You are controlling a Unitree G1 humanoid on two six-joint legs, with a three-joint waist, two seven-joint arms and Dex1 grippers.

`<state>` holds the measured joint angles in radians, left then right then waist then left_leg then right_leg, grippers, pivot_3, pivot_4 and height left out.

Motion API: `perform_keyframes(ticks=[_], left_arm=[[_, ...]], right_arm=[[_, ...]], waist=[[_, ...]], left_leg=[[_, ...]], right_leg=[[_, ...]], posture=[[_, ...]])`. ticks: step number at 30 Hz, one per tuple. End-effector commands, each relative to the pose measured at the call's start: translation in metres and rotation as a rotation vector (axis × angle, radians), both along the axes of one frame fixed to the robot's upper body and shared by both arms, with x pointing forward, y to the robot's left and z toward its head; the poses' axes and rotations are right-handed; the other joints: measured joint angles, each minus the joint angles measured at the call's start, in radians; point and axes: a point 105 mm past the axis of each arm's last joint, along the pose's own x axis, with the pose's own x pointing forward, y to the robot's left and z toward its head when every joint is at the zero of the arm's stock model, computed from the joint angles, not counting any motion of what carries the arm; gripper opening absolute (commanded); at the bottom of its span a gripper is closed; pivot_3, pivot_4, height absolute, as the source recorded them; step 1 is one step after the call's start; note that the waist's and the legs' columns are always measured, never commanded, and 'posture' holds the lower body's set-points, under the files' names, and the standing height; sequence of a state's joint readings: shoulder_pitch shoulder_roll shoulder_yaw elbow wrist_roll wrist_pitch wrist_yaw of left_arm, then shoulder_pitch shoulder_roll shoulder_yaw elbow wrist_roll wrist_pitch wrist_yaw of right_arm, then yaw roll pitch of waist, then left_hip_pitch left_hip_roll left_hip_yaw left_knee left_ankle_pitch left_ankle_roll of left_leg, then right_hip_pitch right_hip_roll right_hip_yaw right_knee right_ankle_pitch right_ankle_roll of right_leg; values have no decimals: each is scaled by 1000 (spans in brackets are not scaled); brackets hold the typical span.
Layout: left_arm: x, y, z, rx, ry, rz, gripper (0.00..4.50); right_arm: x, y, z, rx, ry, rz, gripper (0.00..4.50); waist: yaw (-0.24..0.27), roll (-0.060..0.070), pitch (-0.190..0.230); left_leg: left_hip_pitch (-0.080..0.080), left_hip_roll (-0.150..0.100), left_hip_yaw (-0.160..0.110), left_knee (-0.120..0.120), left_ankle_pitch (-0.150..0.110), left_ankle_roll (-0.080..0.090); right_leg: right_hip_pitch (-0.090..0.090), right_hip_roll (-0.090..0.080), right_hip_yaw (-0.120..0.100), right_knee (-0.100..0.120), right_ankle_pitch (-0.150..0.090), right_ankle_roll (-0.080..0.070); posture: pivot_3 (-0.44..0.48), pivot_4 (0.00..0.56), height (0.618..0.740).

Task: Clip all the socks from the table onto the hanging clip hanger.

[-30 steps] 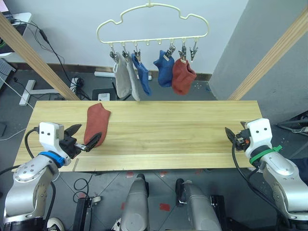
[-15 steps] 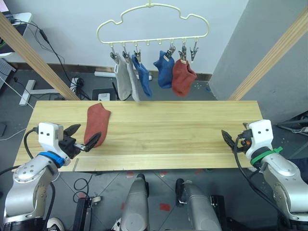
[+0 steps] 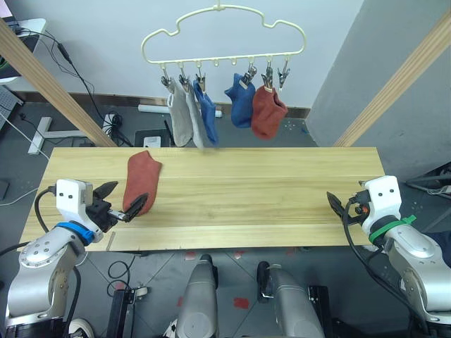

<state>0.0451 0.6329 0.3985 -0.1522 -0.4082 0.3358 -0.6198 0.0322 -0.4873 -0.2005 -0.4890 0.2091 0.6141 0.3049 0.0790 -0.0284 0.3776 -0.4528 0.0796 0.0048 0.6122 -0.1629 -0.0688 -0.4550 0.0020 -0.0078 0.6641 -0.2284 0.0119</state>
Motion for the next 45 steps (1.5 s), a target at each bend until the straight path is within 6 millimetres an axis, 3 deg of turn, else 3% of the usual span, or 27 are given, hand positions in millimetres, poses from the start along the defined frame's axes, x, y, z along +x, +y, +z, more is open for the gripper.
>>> perform_keyframes(ticks=[1, 38, 41, 45], left_arm=[[-2, 5, 8, 27, -33, 15, 4500], [-3, 0, 11, -9, -44, 0, 4500], [-3, -11, 21, -91, -61, -38, 4500], [-7, -52, 51, -136, -148, -204, 4500]], right_arm=[[-3, 3, 10, -19, -41, 12, 4492], [1, 1, 18, -15, -84, -8, 4492], [4, 5, 23, -12, -104, -5, 4492], [9, 28, 40, 43, -177, 4, 4492]], waist=[[0, 0, 0], [1, 0, 0], [1, 0, 0], [1, 0, 0]], left_leg=[[0, 0, 0, 0, 0, 0], [0, 0, 0, 0, 0, 0], [0, 0, 0, 0, 0, 0], [0, 0, 0, 0, 0, 0]], right_leg=[[0, 0, 0, 0, 0, 0], [0, 0, 0, 0, 0, 0], [0, 0, 0, 0, 0, 0], [0, 0, 0, 1, 0, 0]], posture=[[199, 361, 740], [214, 354, 740], [216, 357, 740], [222, 374, 740]])
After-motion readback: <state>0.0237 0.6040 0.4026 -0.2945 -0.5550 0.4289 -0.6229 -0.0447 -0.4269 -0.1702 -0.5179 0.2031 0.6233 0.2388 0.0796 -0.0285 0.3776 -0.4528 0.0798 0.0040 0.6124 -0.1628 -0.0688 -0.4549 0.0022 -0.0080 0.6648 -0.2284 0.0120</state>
